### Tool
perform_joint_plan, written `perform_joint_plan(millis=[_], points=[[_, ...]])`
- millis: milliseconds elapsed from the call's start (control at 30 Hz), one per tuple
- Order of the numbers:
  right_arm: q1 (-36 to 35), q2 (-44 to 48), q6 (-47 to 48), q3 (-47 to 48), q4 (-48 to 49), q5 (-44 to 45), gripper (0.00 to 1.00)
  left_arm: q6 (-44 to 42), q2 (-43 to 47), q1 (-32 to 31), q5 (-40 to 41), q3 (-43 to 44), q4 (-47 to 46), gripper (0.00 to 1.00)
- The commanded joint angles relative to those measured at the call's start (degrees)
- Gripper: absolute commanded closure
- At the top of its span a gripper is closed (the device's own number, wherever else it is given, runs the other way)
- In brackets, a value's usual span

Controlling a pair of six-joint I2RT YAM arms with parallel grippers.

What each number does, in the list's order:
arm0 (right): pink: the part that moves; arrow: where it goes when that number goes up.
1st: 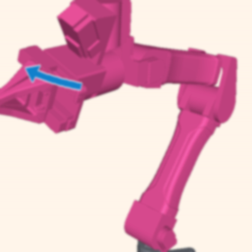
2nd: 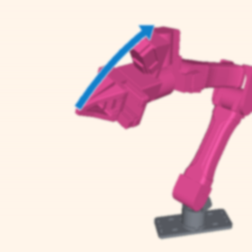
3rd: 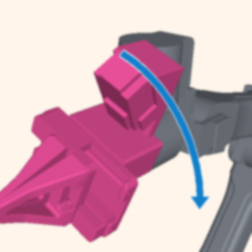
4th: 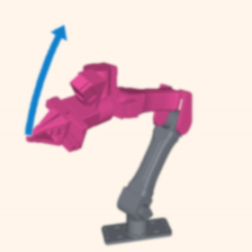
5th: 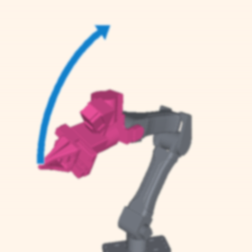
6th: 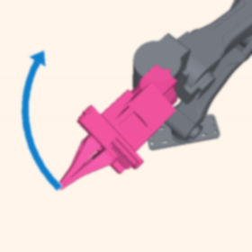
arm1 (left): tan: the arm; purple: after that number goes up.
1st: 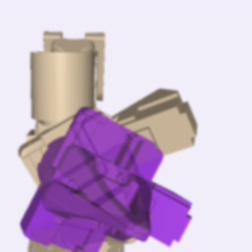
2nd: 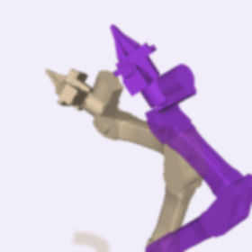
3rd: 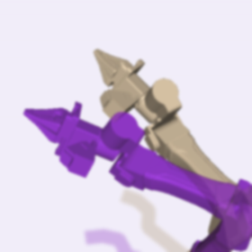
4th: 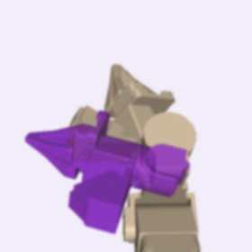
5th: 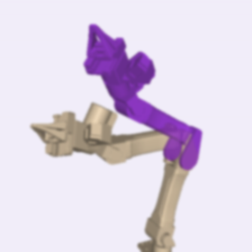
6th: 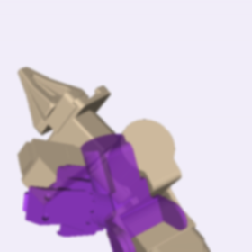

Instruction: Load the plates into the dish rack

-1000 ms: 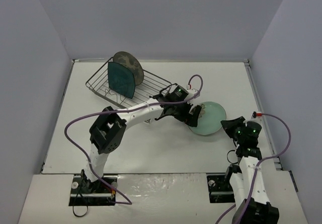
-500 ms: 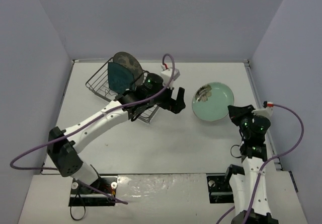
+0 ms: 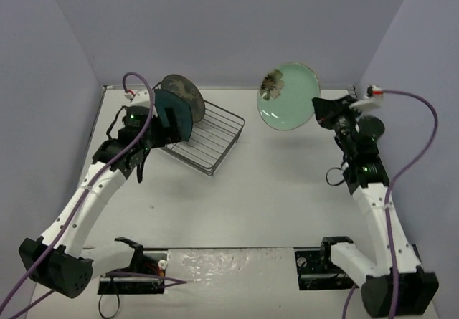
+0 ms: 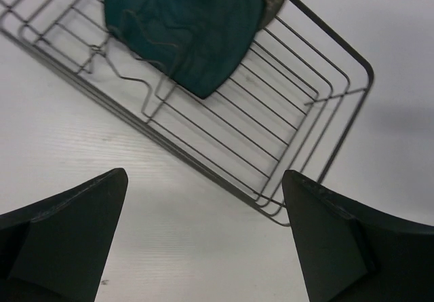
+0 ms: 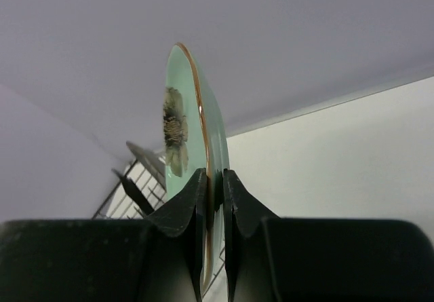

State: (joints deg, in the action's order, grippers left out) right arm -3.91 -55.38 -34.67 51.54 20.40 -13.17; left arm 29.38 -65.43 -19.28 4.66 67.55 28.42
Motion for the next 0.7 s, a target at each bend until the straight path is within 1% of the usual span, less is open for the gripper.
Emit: perform_joint_plan(millis=[0,67,133,233,333,367,400,433,533,600,667], points=[[-17.5,-12.7,11.0,15.7,10.4,8.5,1.0,2.2,2.5,10.7,0.4,0.9,4.3,0.03],[-21.2,-19.8,13.0,20.6,11.3,8.0,1.0,2.9,2.9,15.2,1.8,0.3,5.9,0.03],[-24.7,-24.6,15.2,27.7,11.0,6.5,1.0,4.2,3.9,16.6,5.5,-0.3,6.6,0.03],[-29.1,-33.4,17.8,37.4,9.6,4.9,1.0,5.1,5.0,19.2,4.3,-1.9,5.4,0.03],[-32.3,-41.4,21.7,45.5,6.4,4.3,1.0,7.2,4.6,23.6,3.5,-3.0,5.6,0.03],[-33.7,-44.9,23.2,49.9,4.2,4.3,1.0,7.7,4.4,26.0,2.5,-3.3,5.4,0.03],[-34.7,-47.0,23.9,52.4,3.1,4.0,1.0,8.7,3.7,27.4,-0.1,-3.5,4.9,0.03],[-35.0,-50.2,24.4,56.0,2.5,3.7,1.0,9.1,3.4,30.4,-1.8,-4.0,4.5,0.03],[-35.3,-56.4,25.3,62.3,0.9,2.4,1.0,10.1,2.4,34.3,-5.9,-5.1,2.5,0.03],[-35.8,-60.7,27.9,68.1,0.7,0.5,1.0,9.8,2.3,35.0,-6.1,-5.4,2.1,0.03],[-36.7,-64.1,30.9,71.9,1.1,-1.4,1.0,9.5,2.3,35.1,-5.7,-5.5,1.8,0.03]])
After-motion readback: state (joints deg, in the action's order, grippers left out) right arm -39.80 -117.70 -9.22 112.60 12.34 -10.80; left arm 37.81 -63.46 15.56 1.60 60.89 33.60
